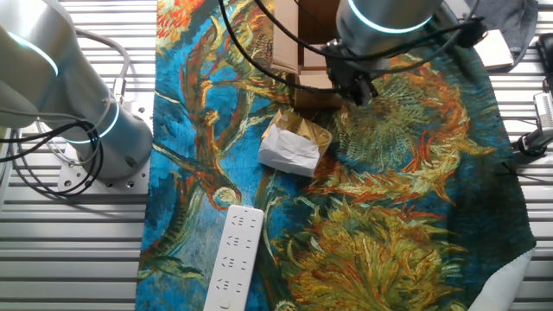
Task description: Cover the box
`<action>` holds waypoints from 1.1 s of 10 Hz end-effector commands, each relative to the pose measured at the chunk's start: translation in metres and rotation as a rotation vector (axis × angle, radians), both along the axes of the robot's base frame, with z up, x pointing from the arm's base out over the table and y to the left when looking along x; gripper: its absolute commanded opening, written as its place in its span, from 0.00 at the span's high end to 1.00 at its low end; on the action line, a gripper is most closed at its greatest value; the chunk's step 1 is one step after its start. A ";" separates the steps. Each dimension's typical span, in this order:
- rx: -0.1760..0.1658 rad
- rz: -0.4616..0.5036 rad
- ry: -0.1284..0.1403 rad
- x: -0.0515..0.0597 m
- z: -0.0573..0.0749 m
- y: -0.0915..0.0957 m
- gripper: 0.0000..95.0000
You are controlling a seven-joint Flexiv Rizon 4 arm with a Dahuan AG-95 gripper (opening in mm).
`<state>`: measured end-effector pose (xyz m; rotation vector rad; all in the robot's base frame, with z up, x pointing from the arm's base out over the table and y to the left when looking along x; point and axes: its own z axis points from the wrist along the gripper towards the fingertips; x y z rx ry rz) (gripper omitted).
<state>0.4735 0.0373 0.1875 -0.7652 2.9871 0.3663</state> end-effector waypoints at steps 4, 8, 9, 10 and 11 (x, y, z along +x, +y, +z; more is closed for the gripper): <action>0.058 -0.045 0.005 0.000 -0.015 0.024 0.00; 0.111 -0.140 0.026 0.012 -0.020 0.053 0.00; 0.112 -0.157 0.029 0.016 -0.019 0.064 0.00; 0.111 -0.161 0.030 0.017 -0.019 0.066 0.00; 0.115 -0.190 0.039 0.020 -0.016 0.078 0.00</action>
